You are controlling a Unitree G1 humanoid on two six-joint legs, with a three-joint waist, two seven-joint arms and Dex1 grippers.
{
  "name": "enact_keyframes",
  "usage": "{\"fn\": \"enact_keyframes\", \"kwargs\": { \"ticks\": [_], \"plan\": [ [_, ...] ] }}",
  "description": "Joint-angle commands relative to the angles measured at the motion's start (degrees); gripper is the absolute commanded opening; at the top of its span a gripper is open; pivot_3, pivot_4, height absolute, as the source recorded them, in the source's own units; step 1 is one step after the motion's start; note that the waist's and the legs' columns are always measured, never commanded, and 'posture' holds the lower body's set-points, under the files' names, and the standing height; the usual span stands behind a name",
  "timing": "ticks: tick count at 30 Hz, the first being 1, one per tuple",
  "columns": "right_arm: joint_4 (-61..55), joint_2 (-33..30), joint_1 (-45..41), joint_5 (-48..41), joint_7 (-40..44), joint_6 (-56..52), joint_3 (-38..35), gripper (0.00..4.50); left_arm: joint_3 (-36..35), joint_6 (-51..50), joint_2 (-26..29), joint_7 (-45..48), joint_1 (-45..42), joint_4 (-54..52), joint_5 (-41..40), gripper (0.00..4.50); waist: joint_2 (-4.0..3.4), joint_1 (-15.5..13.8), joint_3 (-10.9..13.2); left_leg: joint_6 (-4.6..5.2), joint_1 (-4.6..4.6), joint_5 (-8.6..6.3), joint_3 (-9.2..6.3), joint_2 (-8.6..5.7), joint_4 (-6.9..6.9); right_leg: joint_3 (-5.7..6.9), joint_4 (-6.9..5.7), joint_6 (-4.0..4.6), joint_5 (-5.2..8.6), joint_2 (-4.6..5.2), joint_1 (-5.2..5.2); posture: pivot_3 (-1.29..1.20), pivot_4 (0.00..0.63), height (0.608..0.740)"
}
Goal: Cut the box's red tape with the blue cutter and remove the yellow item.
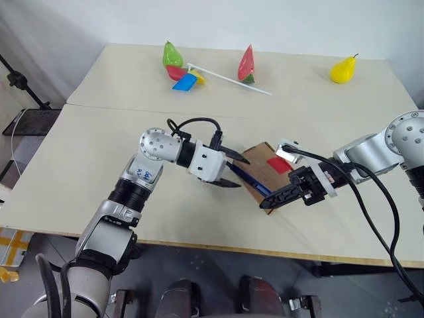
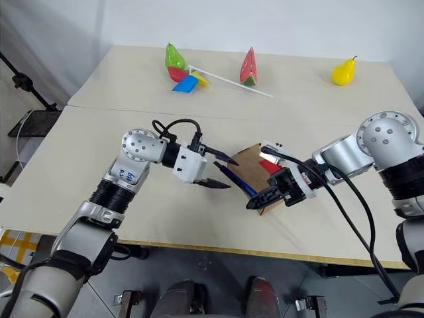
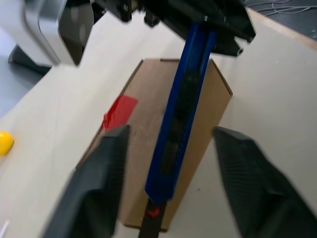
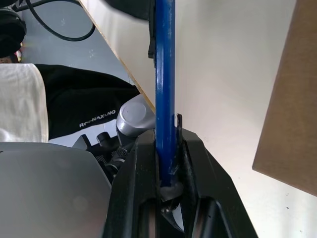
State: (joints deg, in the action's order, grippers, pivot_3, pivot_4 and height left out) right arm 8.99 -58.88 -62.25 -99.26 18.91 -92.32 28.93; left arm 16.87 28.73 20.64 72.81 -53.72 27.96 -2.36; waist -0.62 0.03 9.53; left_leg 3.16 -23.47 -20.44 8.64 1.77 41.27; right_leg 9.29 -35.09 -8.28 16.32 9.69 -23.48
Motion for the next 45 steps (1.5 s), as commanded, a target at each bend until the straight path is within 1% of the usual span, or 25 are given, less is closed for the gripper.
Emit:
{"fn": "enact_keyframes", "kwargs": {
  "ticks": [1,4,5,8,11,13,14,16,21,23,26,31,36,45],
  "plan": [
    [-0.4,-0.2,-0.2,-3.0,-1.6,-0.2,-0.9,0.15,0.3,2.0,-0.1,-1.4,-1.8,0.4,1.3,1.52,0.0,0.0,0.0,0.0,0.0,0.0,0.0,0.0,0.0,0.0,0.0,0.0,0.0,0.0,0.0,0.0,0.15,0.74],
    [-0.2,0.0,-0.1,-3.9,-2.8,-0.2,-1.1,0.15,0.3,2.1,-0.2,-2.2,-1.8,0.7,1.9,0.61,0.0,0.0,0.0,0.0,0.01,0.0,0.0,-0.01,-0.02,0.0,0.0,0.0,0.0,0.0,0.0,0.0,0.15,0.74],
    [-0.1,0.0,0.0,-4.2,-3.1,-0.2,-1.2,0.15,0.3,2.1,-0.2,-2.3,-1.8,0.8,1.8,0.49,0.0,0.0,0.0,0.0,0.01,0.0,0.0,-0.01,-0.02,0.01,-0.01,0.0,0.0,0.0,0.0,0.0,0.15,0.74],
    [0.0,0.1,0.1,-4.7,-3.8,-0.2,-1.3,0.15,0.2,1.6,-0.5,-2.4,-1.8,0.6,1.3,0.45,0.0,0.0,0.0,0.0,-0.02,0.0,0.0,0.02,-0.01,0.0,0.01,0.0,0.0,0.0,-0.02,0.0,0.15,0.74],
    [0.3,0.3,0.6,-5.0,-4.6,-0.2,-2.8,0.15,-0.2,-2.2,-0.3,-1.0,-1.2,-1.0,-0.6,0.45,0.0,0.0,0.0,0.0,-0.02,0.0,-0.01,0.03,-0.01,0.0,0.0,0.0,0.0,0.0,-0.02,0.0,0.15,0.74],
    [0.0,-0.5,1.4,-5.8,-4.9,0.2,-4.4,0.88,-0.4,-5.0,0.8,0.3,-0.3,-2.6,-1.3,0.45,0.0,0.0,0.0,0.0,-0.02,0.0,-0.01,0.02,-0.01,0.0,0.01,0.0,0.0,0.0,-0.02,0.0,0.15,0.74],
    [-0.2,-1.1,1.8,-6.5,-4.9,0.3,-5.1,1.13,-0.6,-6.4,1.5,0.9,0.2,-3.6,-1.7,0.45,0.02,0.0,0.0,0.0,-0.03,0.0,-0.01,0.03,-0.01,-0.01,0.0,0.0,0.0,0.0,-0.02,0.0,0.15,0.74],
    [-0.9,-2.6,3.1,-8.0,-5.0,0.7,-6.4,1.79,-1.1,-9.0,2.8,1.1,1.4,-5.7,-2.5,0.45,0.02,0.1,0.0,0.0,-0.02,0.0,-0.03,0.06,-0.02,0.0,0.0,0.0,0.0,0.0,-0.02,0.0,0.15,0.74],
    [-5.4,-8.1,11.1,-13.3,-7.0,6.8,-12.0,3.51,-3.3,-14.6,6.0,-1.5,5.4,-11.3,-3.5,0.45,0.04,-0.1,0.0,0.0,-0.03,0.0,-0.06,0.06,-0.07,0.01,0.04,0.0,0.0,0.01,-0.02,0.0,0.15,0.74],
    [-9.1,-9.0,16.7,-13.7,-7.5,10.9,-16.5,4.18,-4.0,-15.8,7.0,-2.3,7.3,-13.5,-3.5,0.45,0.12,-0.2,0.1,0.0,-0.03,0.0,-0.05,0.04,-0.07,0.02,0.05,0.0,0.0,0.01,-0.01,0.0,0.15,0.74],
    [-12.7,-7.5,23.1,-13.7,-9.3,16.5,-22.0,4.18,-4.4,-17.3,7.5,-3.8,8.5,-15.1,-2.9,0.45,0.17,-0.3,0.1,0.0,-0.02,0.0,-0.05,0.03,-0.06,0.02,0.07,-0.01,0.0,0.01,0.02,0.0,0.15,0.74],
    [-16.4,-3.3,28.1,-13.7,-14.2,22.4,-25.4,4.18,-4.1,-19.3,6.8,-5.4,8.7,-16.6,-2.9,0.45,0.24,-0.2,0.1,0.05,0.01,0.03,0.02,0.0,-0.01,-0.03,0.06,-0.02,-0.01,0.0,0.05,0.0,0.15,0.74],
    [-16.3,2.0,27.9,-13.7,-19.8,26.5,-25.4,4.18,-3.1,-19.1,6.0,-5.8,9.5,-17.5,-2.6,0.45,0.24,-0.2,0.1,0.06,0.02,0.04,0.03,0.0,-0.01,-0.04,0.04,-0.02,-0.01,0.0,0.05,0.0,0.15,0.74],
    [-14.2,5.1,26.1,-13.7,-22.5,26.3,-25.0,4.18,-2.7,-20.7,5.2,-7.3,10.3,-19.1,-2.4,0.45,0.25,-0.2,0.1,0.06,0.02,0.04,0.02,0.0,-0.04,-0.03,0.05,-0.02,-0.01,0.0,0.05,0.0,0.15,0.74]
  ]
}}
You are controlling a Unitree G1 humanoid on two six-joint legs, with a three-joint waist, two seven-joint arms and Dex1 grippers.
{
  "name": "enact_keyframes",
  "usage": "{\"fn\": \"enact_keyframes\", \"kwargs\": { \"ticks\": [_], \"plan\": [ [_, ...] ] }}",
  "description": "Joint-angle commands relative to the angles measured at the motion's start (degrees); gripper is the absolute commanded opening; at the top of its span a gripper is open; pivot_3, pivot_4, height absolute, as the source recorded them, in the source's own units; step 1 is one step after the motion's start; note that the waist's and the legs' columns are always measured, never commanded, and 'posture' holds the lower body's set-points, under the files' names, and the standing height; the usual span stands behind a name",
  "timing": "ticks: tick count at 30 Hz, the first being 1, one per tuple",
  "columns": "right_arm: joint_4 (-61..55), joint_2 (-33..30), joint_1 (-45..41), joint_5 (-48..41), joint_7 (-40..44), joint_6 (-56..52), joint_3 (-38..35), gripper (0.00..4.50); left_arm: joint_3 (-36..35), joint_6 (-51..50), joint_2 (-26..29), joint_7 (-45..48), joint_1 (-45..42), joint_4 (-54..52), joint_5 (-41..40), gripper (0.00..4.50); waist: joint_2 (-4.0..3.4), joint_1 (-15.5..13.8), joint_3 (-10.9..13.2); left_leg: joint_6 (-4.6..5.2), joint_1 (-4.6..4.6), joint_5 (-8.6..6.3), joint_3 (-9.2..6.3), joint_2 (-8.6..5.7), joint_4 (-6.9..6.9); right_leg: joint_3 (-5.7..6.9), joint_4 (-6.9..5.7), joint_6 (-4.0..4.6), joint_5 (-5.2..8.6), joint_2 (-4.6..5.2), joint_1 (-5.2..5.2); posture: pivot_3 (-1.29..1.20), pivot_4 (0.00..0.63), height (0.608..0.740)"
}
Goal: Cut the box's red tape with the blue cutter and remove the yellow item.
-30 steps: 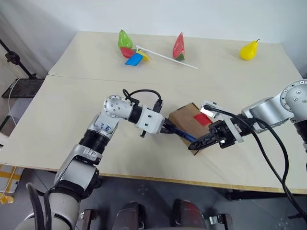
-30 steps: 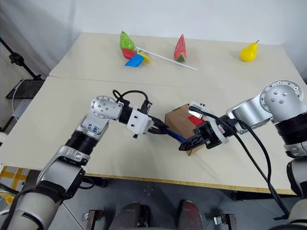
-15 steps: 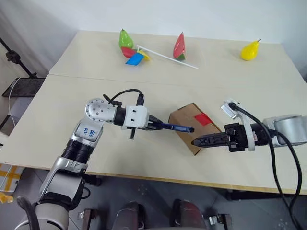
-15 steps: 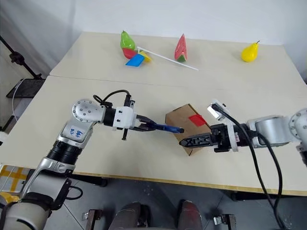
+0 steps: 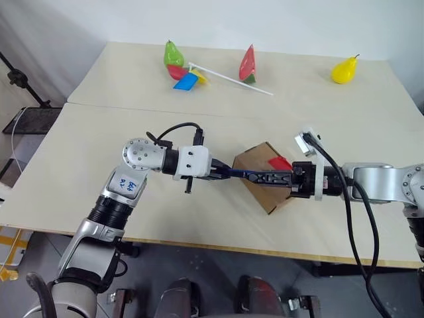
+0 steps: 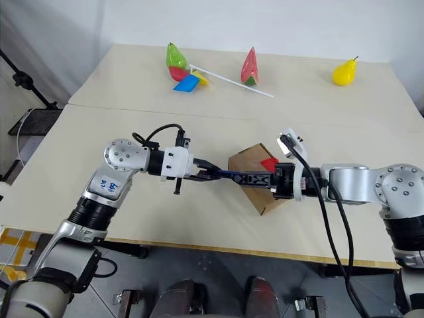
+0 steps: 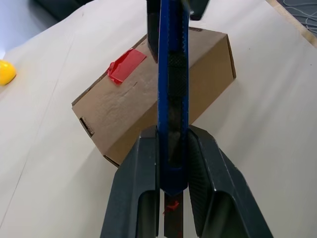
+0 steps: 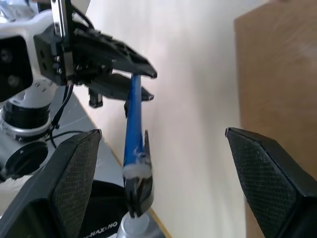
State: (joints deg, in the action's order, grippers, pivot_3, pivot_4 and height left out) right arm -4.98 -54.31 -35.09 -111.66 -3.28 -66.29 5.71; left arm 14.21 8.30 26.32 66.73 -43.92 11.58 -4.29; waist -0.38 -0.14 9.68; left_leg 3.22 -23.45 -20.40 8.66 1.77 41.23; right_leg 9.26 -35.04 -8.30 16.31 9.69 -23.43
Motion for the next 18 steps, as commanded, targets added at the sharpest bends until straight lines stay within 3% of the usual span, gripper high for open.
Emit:
{"fn": "enact_keyframes", "kwargs": {
  "ticks": [1,4,7,13,17,18],
  "plan": [
    [-0.2,0.8,-1.2,-1.3,-0.2,0.0,-1.9,4.18,0.0,-0.4,-0.6,-1.5,0.5,-2.8,-0.3,0.45,0.0,0.0,0.0,0.0,0.0,0.0,0.0,0.0,0.0,0.0,0.0,0.0,0.0,0.0,0.0,0.0,0.15,0.74],
    [0.1,1.3,-1.3,-1.3,-0.3,-0.3,-2.1,4.18,0.2,-0.5,-0.8,-1.9,0.7,-2.9,0.0,0.45,0.0,0.0,0.0,0.0,0.0,0.0,0.0,0.0,0.0,-0.01,0.0,0.0,0.0,0.0,0.0,0.0,0.15,0.74],
    [0.3,1.7,-1.3,-1.3,-0.5,-0.3,-2.2,3.6,0.4,-0.4,-0.9,-2.0,0.7,-2.9,0.0,0.45,0.0,0.0,0.0,0.0,0.0,0.0,0.0,0.0,0.0,-0.01,0.0,0.0,0.0,0.0,0.0,0.0,0.15,0.74],
    [0.3,2.4,-1.3,-1.3,-0.7,-0.6,-2.3,1.45,0.7,0.1,-0.9,-1.9,0.5,-2.3,0.2,0.45,0.0,0.0,0.0,0.0,0.0,0.0,0.0,0.0,0.0,-0.01,-0.01,0.0,0.0,0.0,0.0,0.0,0.15,0.74],
    [0.4,2.6,-1.3,-1.3,-1.2,-0.5,-2.2,0.24,0.9,0.7,-0.9,-1.7,0.5,-2.2,0.4,0.45,0.0,0.0,0.0,0.0,0.0,0.0,0.0,0.0,0.0,0.0,-0.01,0.0,0.0,0.0,0.0,0.0,0.15,0.74],
    [0.3,2.7,-1.3,-1.3,-1.3,-0.6,-2.3,0.15,0.9,0.7,-1.0,-1.7,0.6,-2.2,0.5,0.45,0.0,0.0,0.0,0.0,0.0,0.0,0.0,0.0,0.0,0.0,-0.01,0.0,0.0,0.0,0.0,0.0,0.15,0.74]
  ]
}}
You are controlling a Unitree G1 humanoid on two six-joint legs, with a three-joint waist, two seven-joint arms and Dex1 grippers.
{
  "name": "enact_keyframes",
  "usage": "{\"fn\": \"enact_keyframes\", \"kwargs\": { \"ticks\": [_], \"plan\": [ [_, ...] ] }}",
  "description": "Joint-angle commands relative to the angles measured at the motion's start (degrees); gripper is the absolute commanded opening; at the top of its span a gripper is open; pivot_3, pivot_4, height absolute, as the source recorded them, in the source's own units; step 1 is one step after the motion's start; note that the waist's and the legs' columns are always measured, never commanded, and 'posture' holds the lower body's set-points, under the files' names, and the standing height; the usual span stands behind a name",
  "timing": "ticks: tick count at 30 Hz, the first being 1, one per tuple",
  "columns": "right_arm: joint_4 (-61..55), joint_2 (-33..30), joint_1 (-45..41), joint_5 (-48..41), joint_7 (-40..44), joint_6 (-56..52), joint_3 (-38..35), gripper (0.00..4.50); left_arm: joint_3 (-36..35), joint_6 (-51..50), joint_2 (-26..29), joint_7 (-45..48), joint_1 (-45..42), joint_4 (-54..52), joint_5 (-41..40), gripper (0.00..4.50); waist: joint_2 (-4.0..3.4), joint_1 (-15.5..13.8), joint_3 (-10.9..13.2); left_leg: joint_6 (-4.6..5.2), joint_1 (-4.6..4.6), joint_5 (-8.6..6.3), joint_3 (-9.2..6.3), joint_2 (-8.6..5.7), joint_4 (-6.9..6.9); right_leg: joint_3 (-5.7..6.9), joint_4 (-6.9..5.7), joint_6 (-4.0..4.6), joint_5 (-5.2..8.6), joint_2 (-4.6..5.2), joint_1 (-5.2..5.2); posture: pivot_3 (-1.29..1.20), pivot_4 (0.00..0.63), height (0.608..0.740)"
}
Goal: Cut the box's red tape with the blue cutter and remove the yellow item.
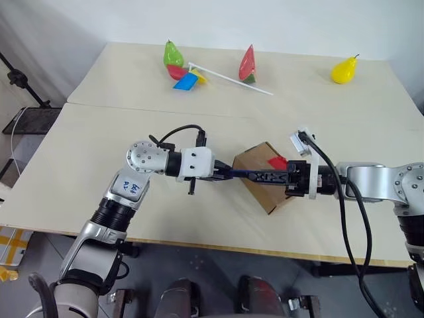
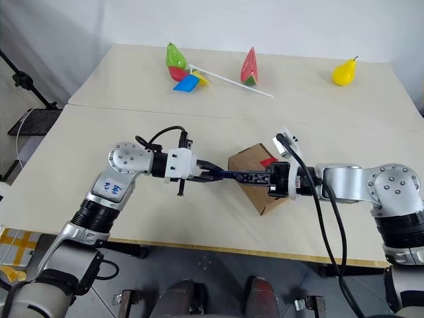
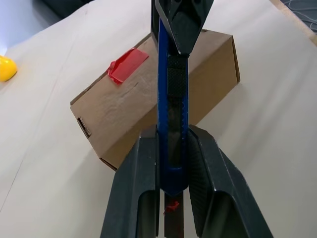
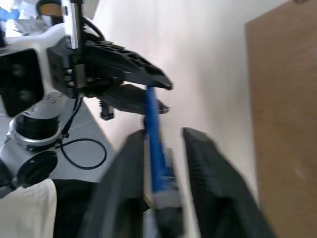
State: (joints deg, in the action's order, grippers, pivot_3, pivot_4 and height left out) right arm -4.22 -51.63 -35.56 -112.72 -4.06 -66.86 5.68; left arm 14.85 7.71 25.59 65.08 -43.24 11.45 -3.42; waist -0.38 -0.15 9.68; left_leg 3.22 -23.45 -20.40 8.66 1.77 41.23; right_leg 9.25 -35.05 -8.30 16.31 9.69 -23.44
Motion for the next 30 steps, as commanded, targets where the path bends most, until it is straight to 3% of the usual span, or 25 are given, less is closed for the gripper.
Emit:
{"fn": "enact_keyframes", "kwargs": {
  "ticks": [1,4,11,14,17,21,26,30],
  "plan": [
    [-0.4,0.0,-0.8,-0.3,-0.5,0.0,-2.3,0.17,0.3,1.3,-0.2,-0.1,-0.1,-2.0,-0.4,0.45,0.0,0.0,0.0,0.0,0.0,0.0,0.0,0.0,0.0,0.0,0.01,0.0,0.0,0.0,0.0,0.0,0.15,0.74],
    [-0.5,-0.1,-0.7,-0.3,-0.8,0.2,-2.3,0.17,0.2,-0.1,-0.4,0.7,0.2,-2.7,-1.6,0.45,0.0,0.0,0.0,0.0,0.0,0.0,0.0,0.0,0.0,0.0,0.01,0.0,0.0,0.0,0.0,0.0,0.15,0.74],
    [-1.7,-0.8,-0.8,-0.3,1.2,-0.8,-3.2,0.17,-4.0,-8.3,-0.5,2.4,0.4,-7.2,-10.1,2.42,0.0,0.0,0.0,0.0,0.0,0.0,-0.01,0.04,0.0,-0.01,0.0,0.0,0.0,0.0,0.0,0.0,0.15,0.74],
    [-2.9,-3.6,-0.5,-0.3,4.9,-3.0,-5.4,0.17,-7.6,-12.9,1.8,4.8,-1.3,-7.3,-15.4,2.44,0.0,0.1,0.0,0.0,0.0,0.0,-0.01,0.06,0.0,-0.03,0.0,0.0,0.0,0.0,-0.01,0.0,0.15,0.74],
    [-1.9,-11.0,-0.5,-0.3,9.9,-5.8,-10.6,0.17,-11.9,-17.3,3.9,5.4,-5.6,-2.7,-19.1,2.44,0.02,-0.3,0.0,0.01,-0.03,0.0,-0.02,0.06,0.01,-0.03,0.0,0.0,0.0,0.0,-0.02,0.0,0.15,0.74],
    [1.2,-18.7,-2.7,4.2,14.0,-7.8,-13.7,0.17,-12.1,-16.5,2.1,4.4,-8.9,2.5,-17.9,1.57,0.04,-0.7,0.0,0.03,0.04,0.01,0.01,0.01,-0.01,-0.08,0.09,0.0,0.0,0.01,0.06,0.0,0.15,0.74],
    [1.3,-24.6,-7.2,19.5,21.5,-10.7,-12.4,0.17,-7.3,-12.0,-3.8,3.6,-9.0,9.3,-12.8,0.07,0.1,-1.3,0.1,0.03,0.04,0.01,0.09,-0.08,-0.03,-0.09,0.13,-0.01,0.0,0.0,0.05,0.0,0.15,0.74],
    [1.1,-24.4,-11.2,30.0,25.6,-11.8,-8.9,0.17,-3.5,-8.7,-11.3,0.7,-10.9,14.3,-9.1,0.0,0.18,-1.2,0.1,0.03,0.01,0.01,0.16,-0.1,-0.06,-0.09,0.25,-0.01,0.0,-0.01,0.03,0.0,0.15,0.74]
  ]
}}
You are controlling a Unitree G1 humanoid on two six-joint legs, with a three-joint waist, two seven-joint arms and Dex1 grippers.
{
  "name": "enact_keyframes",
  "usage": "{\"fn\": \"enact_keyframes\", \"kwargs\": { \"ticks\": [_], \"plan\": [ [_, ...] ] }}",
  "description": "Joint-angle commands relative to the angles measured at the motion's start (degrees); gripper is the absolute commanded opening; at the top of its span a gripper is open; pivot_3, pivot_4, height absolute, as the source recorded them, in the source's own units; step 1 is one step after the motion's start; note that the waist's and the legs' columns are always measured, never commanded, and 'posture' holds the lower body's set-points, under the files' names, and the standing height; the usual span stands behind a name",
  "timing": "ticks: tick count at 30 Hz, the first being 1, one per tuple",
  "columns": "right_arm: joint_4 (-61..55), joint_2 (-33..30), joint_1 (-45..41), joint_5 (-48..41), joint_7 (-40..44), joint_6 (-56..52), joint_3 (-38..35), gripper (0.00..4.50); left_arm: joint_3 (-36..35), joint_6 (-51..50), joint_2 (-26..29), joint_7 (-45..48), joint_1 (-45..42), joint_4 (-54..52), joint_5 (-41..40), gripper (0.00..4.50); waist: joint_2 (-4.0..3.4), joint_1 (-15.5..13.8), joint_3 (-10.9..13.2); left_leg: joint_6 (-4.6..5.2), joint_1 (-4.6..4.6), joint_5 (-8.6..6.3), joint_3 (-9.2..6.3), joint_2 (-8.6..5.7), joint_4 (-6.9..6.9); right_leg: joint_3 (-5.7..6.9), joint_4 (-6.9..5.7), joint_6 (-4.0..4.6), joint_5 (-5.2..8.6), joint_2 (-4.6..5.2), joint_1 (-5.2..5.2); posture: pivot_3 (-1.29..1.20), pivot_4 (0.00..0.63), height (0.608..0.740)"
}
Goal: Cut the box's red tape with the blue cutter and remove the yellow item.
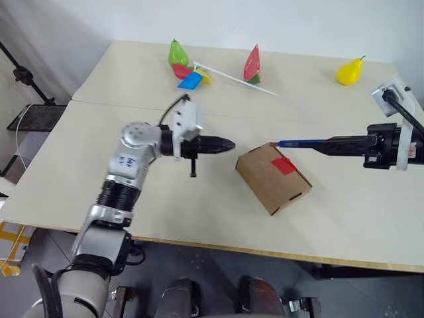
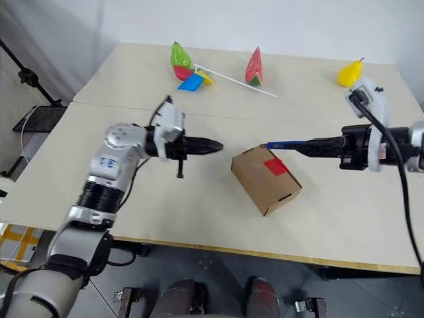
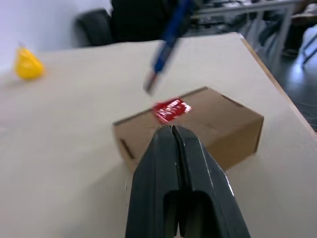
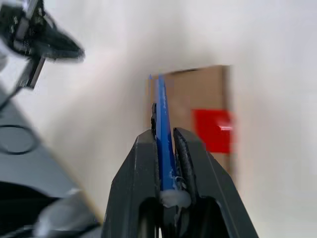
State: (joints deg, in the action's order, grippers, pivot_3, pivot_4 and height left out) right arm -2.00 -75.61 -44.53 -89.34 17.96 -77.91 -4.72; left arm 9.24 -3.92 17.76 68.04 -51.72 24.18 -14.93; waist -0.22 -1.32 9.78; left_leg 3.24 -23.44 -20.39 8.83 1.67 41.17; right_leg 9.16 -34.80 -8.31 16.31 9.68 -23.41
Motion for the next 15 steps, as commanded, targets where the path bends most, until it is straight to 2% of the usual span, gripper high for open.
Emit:
{"fn": "enact_keyframes", "kwargs": {
  "ticks": [1,5,8,15],
  "plan": [
    [-1.5,0.0,-2.8,9.0,4.6,-1.1,2.5,0.17,2.7,4.0,-5.4,-4.0,-3.0,3.2,3.6,0.0,0.02,-0.1,0.0,0.0,-0.02,0.0,-0.01,0.01,0.0,0.0,0.03,0.0,0.0,0.0,-0.01,0.0,0.15,0.74],
    [-1.6,1.8,-5.4,15.4,8.6,-2.3,4.5,0.17,3.4,5.7,-9.7,-9.3,-4.1,7.6,7.0,0.0,0.07,0.0,0.0,0.0,-0.1,0.0,-0.01,0.0,0.0,0.01,0.03,0.0,0.0,0.0,-0.08,0.0,0.15,0.74],
    [-1.5,3.2,-7.2,19.5,11.3,-3.1,5.8,0.17,5.5,2.1,-11.5,-10.5,-3.2,7.3,8.9,0.0,0.06,0.2,0.0,0.0,-0.08,0.0,0.01,0.01,-0.03,0.0,-0.03,0.0,0.0,0.0,-0.14,0.0,0.15,0.74],
    [-2.0,5.7,-8.0,26.6,15.8,-4.1,5.5,0.17,7.1,-6.0,-11.2,-13.2,-2.7,7.0,12.1,0.0,0.06,-0.1,0.0,0.0,-0.12,0.0,-0.03,0.06,0.0,0.01,-0.03,0.0,0.0,0.0,-0.14,0.0,0.15,0.74]
  ]
}}
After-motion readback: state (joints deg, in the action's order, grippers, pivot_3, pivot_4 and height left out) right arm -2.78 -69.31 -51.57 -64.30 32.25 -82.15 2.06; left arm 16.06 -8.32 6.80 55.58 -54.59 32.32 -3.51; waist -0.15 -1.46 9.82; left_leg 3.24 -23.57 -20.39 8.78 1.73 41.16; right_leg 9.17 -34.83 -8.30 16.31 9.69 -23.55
